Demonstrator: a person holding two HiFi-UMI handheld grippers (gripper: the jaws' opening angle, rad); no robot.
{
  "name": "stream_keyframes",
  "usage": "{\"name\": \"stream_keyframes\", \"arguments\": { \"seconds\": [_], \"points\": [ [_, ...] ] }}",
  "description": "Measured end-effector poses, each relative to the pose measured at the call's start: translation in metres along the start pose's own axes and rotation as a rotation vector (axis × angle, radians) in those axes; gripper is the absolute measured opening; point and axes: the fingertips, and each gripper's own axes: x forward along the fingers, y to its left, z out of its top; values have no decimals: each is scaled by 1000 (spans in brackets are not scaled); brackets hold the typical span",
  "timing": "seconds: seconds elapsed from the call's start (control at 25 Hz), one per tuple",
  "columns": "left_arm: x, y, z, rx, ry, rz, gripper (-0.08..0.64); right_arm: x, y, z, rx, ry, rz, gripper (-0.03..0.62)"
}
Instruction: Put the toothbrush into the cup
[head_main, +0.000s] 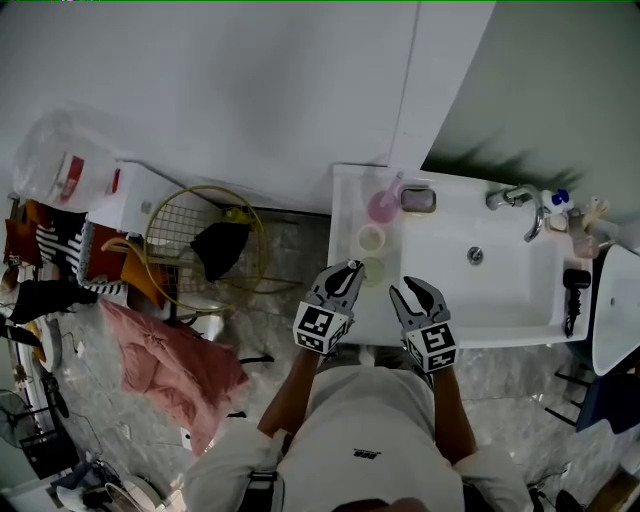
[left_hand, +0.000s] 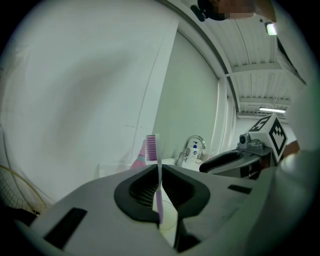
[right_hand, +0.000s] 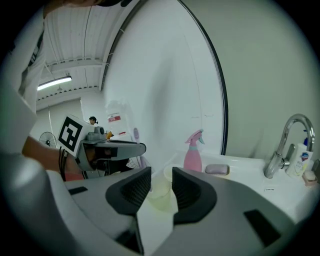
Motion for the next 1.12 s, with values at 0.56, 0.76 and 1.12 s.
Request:
{"name": "stream_keyframes", "arguments": {
  "seconds": [0.56,0.76,1.12],
  "points": [
    [19,0,-37,3,81,-11,43,7,-1,-8,13,19,4,144],
    [22,-1,-45,-4,97,-10,43,5,-1,-12,18,25,-6,144],
    [27,-3,-57,-8,117,-12,43,0,-4,-17,32,23,-28,144]
  ]
}}
